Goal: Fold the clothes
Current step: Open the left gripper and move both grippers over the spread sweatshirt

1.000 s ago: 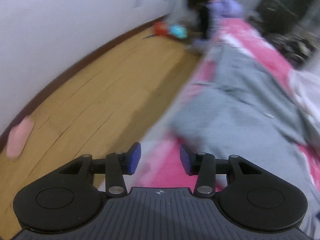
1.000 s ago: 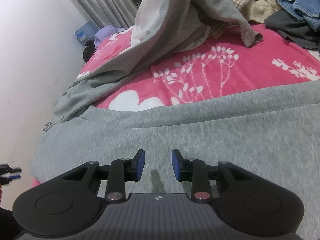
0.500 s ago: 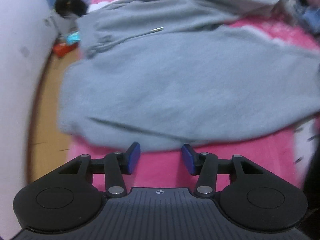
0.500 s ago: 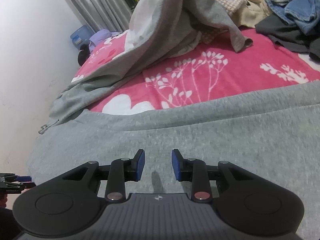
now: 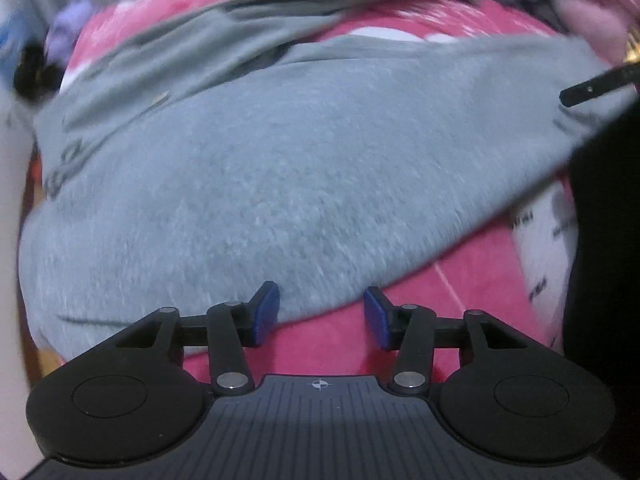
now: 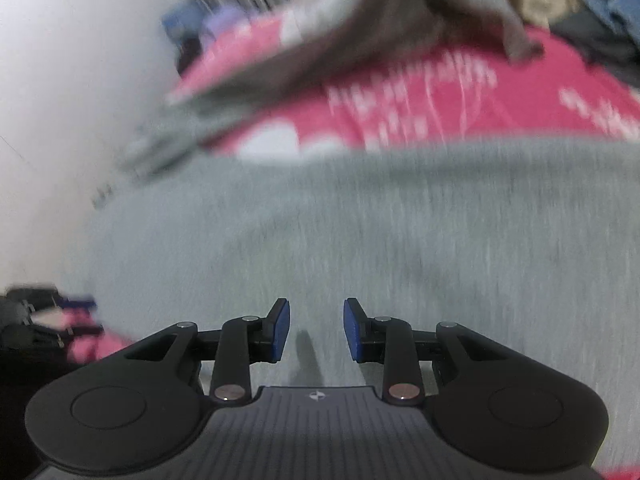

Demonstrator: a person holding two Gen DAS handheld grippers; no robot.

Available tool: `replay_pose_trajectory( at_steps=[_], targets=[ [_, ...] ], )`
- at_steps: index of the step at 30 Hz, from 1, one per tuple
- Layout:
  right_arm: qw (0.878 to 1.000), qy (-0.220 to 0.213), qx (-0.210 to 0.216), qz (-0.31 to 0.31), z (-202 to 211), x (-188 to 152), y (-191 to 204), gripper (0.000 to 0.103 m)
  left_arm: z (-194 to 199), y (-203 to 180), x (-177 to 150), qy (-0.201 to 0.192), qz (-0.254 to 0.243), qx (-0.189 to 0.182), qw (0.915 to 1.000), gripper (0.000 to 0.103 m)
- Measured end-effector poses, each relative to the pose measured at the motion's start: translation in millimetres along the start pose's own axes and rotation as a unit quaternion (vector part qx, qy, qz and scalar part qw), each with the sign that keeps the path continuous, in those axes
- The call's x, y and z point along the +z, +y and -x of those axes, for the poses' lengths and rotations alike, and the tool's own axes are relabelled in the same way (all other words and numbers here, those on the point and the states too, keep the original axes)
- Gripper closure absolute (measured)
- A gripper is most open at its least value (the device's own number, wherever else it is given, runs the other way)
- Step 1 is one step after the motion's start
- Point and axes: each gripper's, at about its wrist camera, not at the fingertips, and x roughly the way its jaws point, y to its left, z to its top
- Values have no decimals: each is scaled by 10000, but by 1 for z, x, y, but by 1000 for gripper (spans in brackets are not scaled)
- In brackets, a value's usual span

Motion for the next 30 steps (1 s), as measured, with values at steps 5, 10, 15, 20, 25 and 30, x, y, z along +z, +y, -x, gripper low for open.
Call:
replay_pose_trajectory(
  at_steps=[5,10,15,20,25,30],
  targets=[
    [9983,493,-297,11,4,-18,9,72,10,12,3,146,91,-69,9998,55],
    [9973,570,-319,-326,25,-25,10,72,31,41,13,100,669,-244,9974,54],
    [9977,-52,-511,-442,54,-12,4,69,42,92,20,-512,1955,-87,9793,53],
    [9921,-448,-933,-705,57,5,-15,67,19,132,1,-363,3026,533,9509,53],
    [9865,-631,-1162,-967,56,6,-30,64,33,141,8,-709,3296,662,9391,52],
    [9795,-816,-1375,-1225,56,7,-44,63,35,132,63,-1280,2729,490,9522,51]
  ],
)
